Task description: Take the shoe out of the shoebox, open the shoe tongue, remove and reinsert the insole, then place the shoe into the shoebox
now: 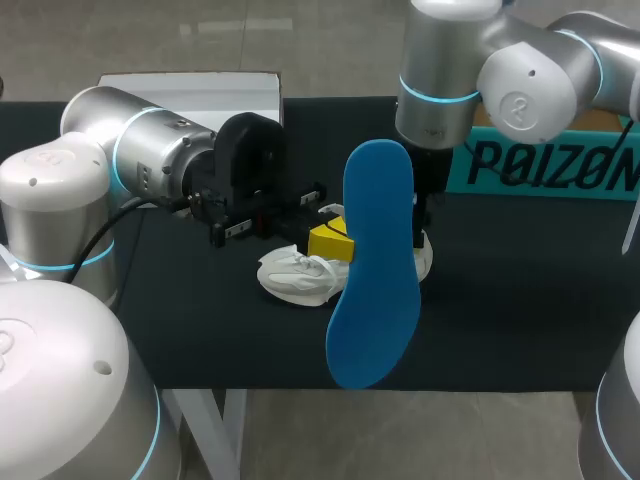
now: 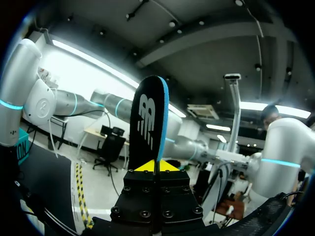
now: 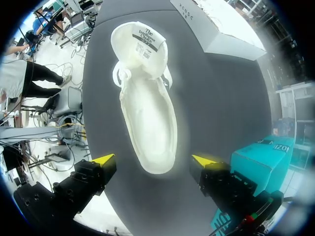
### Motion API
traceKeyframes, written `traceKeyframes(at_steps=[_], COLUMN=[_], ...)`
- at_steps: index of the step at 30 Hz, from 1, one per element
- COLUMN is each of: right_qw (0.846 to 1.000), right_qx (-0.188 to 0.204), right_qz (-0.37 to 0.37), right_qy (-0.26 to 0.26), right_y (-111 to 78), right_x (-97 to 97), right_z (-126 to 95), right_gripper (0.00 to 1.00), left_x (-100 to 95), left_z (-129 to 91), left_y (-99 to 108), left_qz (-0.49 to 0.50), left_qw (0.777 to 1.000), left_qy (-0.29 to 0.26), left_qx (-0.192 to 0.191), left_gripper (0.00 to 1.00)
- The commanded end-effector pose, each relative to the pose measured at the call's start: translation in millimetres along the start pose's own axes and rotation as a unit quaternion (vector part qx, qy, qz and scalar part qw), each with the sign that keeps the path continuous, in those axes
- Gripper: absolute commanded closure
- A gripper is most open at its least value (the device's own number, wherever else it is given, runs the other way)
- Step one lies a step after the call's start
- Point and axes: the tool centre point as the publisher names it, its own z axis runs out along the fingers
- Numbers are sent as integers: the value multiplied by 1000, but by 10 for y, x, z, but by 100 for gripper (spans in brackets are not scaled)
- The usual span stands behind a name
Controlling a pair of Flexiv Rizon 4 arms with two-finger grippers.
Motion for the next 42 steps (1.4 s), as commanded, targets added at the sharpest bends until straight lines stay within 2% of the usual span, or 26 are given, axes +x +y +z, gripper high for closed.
traceKeyframes(at_steps=[1,30,33,36,42], right_qw=[1000,1000,999,998,997], right_qx=[0,0,-35,-53,-59], right_qz=[0,0,15,23,18], right_qy=[-1,-1,-8,-21,-45], right_y=[-3,-3,163,291,518], right_x=[4,4,-112,-233,-409], right_z=[5,5,61,57,120], right_gripper=[0,0,0,0,0], left_x=[-10,-10,-10,-10,-10], left_z=[2,2,2,2,2], left_y=[8,8,8,8,8], left_qz=[0,0,0,0,0], left_qw=[1000,1000,1000,1000,1000], left_qy=[1,1,1,1,1], left_qx=[1,1,1,1,1], left_gripper=[100,100,100,100,100])
